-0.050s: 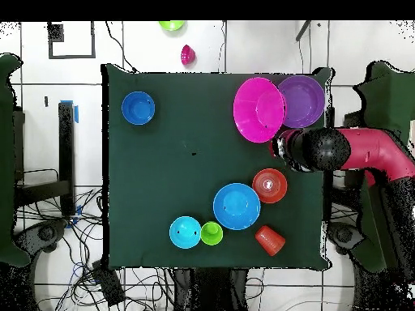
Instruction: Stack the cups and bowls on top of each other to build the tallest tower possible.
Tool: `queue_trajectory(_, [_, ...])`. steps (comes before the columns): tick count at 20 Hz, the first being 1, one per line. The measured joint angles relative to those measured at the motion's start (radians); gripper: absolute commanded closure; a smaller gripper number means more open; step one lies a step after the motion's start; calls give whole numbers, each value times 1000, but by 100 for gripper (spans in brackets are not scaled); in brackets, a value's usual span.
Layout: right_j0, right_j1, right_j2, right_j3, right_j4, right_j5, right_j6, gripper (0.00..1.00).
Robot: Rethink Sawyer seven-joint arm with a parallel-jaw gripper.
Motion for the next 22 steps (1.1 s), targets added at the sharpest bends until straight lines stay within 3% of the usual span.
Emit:
queue_trajectory(6, [11, -32, 18, -1, -1, 0, -25, 0])
queue_trajectory(16, [9, -13, 33, -40, -6, 0, -126, 0])
queue_trajectory(22, [9, 53, 46, -175, 13, 52, -253, 0])
